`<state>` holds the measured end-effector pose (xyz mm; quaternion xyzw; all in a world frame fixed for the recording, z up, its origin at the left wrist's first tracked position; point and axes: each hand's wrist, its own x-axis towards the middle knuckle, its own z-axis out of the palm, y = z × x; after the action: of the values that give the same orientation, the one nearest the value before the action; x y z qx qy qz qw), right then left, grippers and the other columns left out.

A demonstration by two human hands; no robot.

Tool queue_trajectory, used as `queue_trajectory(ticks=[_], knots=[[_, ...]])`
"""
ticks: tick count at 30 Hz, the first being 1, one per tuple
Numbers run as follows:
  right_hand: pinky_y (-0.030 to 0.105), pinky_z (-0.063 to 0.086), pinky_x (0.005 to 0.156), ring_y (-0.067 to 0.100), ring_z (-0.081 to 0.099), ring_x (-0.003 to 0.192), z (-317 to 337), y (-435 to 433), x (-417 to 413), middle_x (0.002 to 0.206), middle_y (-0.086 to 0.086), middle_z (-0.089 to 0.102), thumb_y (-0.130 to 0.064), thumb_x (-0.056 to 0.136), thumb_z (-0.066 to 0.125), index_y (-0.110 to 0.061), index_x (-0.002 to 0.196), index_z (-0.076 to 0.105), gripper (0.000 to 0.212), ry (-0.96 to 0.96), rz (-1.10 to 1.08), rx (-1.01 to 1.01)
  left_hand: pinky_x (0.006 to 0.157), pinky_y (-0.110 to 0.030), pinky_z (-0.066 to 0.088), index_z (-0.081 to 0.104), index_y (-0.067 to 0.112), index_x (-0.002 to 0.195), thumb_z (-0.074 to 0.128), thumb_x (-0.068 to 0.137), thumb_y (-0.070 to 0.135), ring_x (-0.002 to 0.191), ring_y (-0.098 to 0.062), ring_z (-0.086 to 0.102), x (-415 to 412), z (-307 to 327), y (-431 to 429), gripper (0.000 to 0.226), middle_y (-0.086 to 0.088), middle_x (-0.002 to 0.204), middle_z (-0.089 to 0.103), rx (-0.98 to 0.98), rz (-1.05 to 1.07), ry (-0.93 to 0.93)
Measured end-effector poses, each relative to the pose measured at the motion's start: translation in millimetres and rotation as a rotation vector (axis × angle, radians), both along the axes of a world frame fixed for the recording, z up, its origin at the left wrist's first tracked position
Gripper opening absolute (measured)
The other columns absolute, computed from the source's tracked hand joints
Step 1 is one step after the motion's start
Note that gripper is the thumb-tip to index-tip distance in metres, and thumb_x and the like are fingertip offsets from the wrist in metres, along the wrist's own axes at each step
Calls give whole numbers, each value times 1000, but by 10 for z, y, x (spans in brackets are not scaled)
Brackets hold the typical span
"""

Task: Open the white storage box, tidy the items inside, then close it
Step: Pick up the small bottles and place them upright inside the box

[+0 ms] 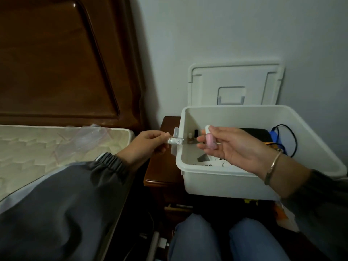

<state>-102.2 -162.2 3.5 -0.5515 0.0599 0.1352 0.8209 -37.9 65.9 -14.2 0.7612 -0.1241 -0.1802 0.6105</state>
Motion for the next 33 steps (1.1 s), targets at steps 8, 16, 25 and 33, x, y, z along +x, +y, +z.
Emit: queue_trajectory(ticks=[8, 16, 25, 33], knots=[[28, 58, 68, 22, 70, 96, -168, -655, 352, 105, 14, 71, -22, 84, 56, -3, 110, 61, 33, 29, 142, 3, 69, -23, 50, 75, 13, 91, 54, 94, 27, 72, -10, 58, 309, -141, -312, 25, -4, 82, 66, 22, -83, -44], [27, 58, 70, 25, 71, 94, -393, -916, 835, 93, 12, 73, -22, 77, 68, -5, 94, 60, 25, 45, 58, -231, 67, -17, 55, 73, 13, 88, 59, 91, 29, 69, -4, 66, 561, -114, -710, 22, 6, 73, 71, 193, -137, -150], [32, 59, 75, 24, 69, 88, -646, -995, 1054, 97, 17, 70, -18, 84, 65, -5, 90, 63, 15, -35, -325, -586, 62, -14, 47, 65, 16, 85, 64, 88, 31, 70, -6, 65, 1130, -257, -1448, 15, 4, 76, 67, 783, -258, -403], [29, 47, 71, 22, 61, 82, -594, -1028, 1073, 86, 8, 66, -24, 82, 66, -5, 84, 60, 20, -233, -517, -917, 69, -27, 48, 69, 12, 82, 71, 80, 36, 72, -17, 61, 1552, -717, -1764, 24, -3, 82, 69, 1311, -325, -501]])
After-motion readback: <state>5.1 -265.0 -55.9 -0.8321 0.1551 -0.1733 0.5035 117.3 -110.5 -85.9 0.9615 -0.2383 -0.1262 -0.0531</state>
